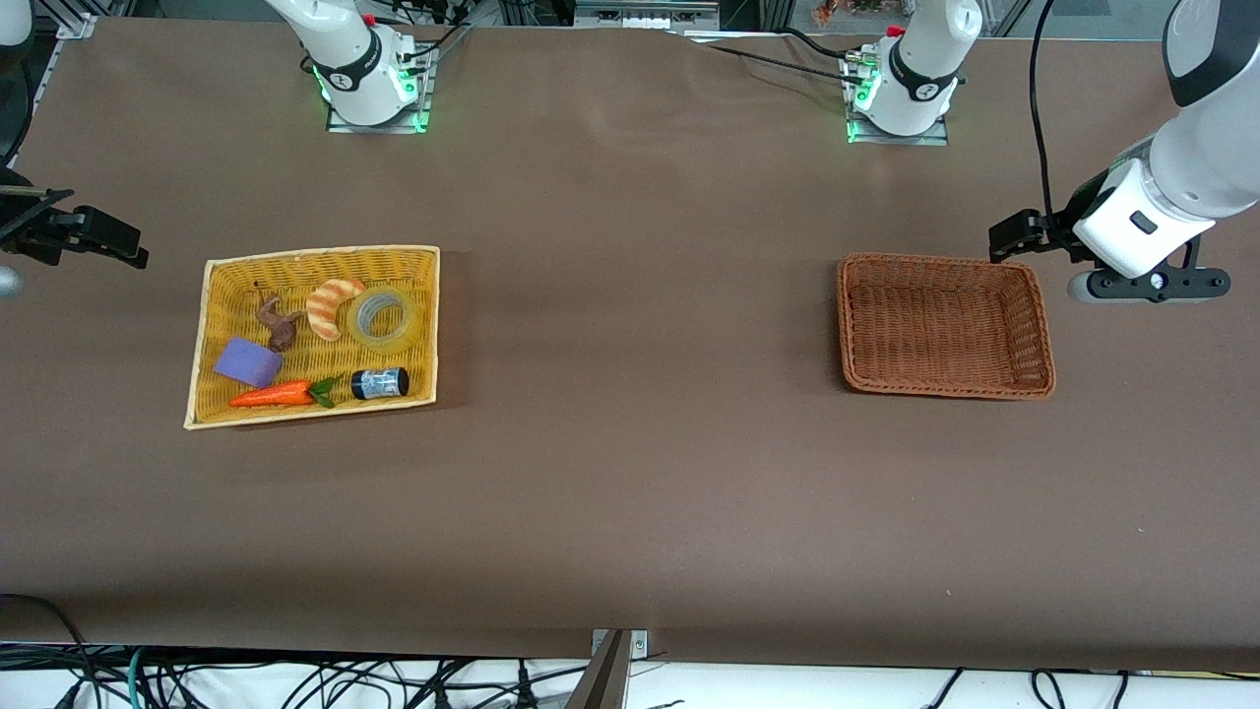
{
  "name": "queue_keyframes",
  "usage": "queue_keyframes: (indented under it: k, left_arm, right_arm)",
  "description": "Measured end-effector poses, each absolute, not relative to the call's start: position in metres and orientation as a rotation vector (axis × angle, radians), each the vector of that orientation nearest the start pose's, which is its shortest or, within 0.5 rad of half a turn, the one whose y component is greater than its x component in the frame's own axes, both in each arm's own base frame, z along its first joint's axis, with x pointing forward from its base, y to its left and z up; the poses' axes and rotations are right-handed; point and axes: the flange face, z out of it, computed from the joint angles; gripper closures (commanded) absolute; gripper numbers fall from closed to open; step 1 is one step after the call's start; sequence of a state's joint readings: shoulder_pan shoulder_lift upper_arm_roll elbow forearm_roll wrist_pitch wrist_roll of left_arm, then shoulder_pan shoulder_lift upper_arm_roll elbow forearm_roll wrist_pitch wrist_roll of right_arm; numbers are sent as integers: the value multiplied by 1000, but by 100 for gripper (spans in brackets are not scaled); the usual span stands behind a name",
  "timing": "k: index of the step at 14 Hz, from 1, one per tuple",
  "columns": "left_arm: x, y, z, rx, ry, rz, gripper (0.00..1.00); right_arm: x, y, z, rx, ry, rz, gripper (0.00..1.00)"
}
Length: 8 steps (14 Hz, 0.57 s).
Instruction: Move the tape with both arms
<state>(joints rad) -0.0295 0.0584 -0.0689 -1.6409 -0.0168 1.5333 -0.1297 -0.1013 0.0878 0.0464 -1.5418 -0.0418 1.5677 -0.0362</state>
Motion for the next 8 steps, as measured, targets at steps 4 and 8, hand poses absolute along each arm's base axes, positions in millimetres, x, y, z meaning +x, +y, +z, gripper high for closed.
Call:
queue_keyframes:
  k: [4, 8]
  left_arm:
    - [558, -56, 556, -3132, -50, 262, 0]
    - [558, -56, 556, -3132, -50, 262, 0]
  right_arm:
    - [579, -26, 589, -3174, -5, 99, 0]
    - [579, -24, 589, -3174, -8, 99, 0]
